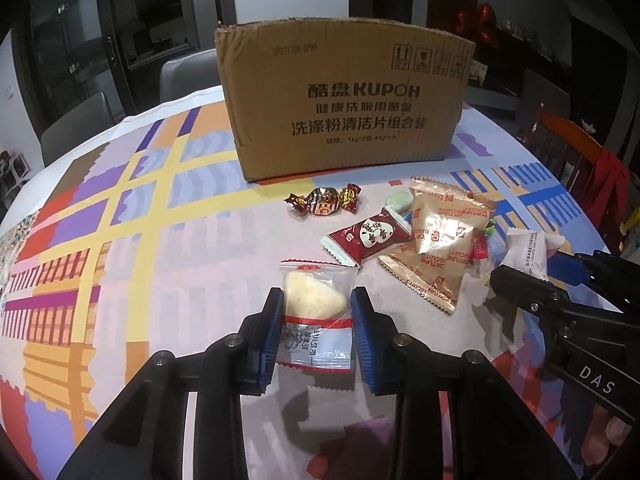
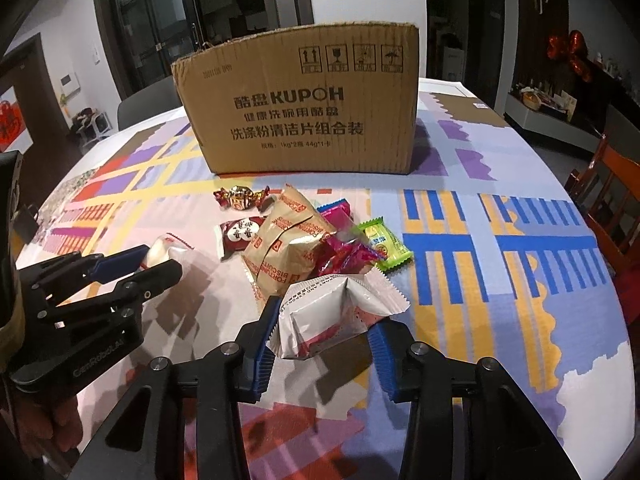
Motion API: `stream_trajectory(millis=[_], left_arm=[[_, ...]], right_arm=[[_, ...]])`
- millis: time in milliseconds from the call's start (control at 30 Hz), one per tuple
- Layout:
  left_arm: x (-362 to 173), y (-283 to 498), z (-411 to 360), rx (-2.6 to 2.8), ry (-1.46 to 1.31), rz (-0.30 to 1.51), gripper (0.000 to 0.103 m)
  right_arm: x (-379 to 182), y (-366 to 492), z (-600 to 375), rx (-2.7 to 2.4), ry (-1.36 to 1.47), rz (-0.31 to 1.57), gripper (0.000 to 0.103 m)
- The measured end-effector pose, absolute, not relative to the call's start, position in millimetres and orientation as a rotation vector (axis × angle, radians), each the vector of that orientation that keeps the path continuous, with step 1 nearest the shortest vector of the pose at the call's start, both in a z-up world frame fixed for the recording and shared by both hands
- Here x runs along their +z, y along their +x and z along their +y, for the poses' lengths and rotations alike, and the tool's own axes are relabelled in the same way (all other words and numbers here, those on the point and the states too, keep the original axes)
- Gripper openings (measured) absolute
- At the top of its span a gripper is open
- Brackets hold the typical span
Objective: Organize snacks
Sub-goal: 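Lift the bread pack and pastry pack and carry both over the cardboard box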
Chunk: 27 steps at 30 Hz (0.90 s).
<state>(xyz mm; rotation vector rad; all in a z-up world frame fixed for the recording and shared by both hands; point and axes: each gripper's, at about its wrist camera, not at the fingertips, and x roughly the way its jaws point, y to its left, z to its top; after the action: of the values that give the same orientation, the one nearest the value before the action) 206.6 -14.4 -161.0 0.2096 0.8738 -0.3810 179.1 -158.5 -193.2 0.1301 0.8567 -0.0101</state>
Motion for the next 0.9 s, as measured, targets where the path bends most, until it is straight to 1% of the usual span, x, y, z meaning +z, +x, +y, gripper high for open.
stream_trajectory(millis=[900], left_arm=[[-117, 197, -25, -0.319, 0.179, 0.849, 0.034]], right_arm=[[-153, 181, -178, 0.01, 0.158, 0.786, 0.043]])
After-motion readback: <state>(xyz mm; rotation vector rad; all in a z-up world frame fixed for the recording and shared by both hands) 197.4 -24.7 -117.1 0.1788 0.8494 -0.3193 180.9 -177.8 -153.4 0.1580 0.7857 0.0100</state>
